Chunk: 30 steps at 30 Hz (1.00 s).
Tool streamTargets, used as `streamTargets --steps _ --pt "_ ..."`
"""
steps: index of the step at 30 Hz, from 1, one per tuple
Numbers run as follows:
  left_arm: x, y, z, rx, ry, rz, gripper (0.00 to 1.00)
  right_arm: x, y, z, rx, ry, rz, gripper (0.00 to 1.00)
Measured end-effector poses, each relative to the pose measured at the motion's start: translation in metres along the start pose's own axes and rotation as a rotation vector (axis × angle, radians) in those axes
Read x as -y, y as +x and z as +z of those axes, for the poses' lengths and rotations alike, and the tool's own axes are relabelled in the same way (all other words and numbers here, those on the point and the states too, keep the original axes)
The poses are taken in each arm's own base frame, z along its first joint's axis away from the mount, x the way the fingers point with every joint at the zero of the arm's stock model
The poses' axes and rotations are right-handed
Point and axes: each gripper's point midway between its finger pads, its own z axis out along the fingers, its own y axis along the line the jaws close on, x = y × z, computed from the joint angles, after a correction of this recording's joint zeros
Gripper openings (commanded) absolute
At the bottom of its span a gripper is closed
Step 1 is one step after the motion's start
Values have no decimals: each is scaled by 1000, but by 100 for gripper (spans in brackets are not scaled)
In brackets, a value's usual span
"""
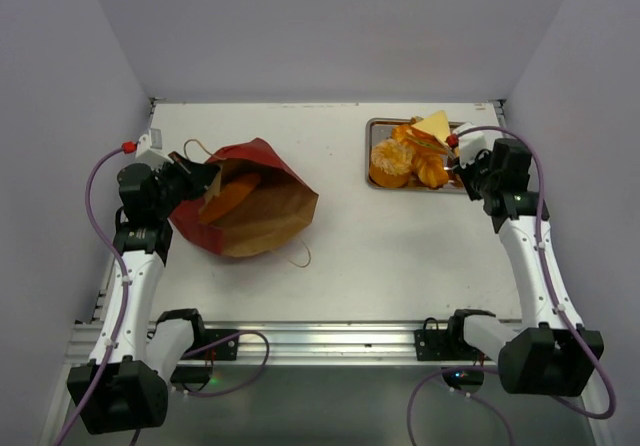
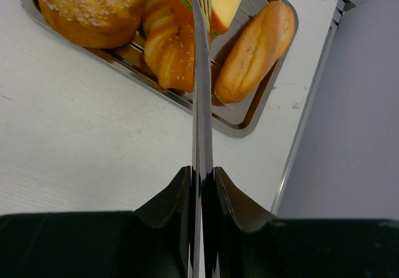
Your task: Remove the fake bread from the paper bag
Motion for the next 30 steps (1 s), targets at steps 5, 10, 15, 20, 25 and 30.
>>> streamTargets --steps 5,10,15,20,25,30 --pt "1 0 -1 0 3 11 0 17 21 0 -41 59 50 0" --pt "1 0 -1 -1 6 14 0 19 47 4 -91 74 81 0" --pt "1 1 -1 -3 8 14 0 11 62 12 -125 54 80 0" --pt "2 0 -1 -2 9 15 0 6 70 20 -138 39 70 11" --pt "2 0 -2 -1 9 15 0 2 75 22 -143 29 62 25" --pt "2 1 -2 -2 9 15 0 4 72 19 -128 34 54 36"
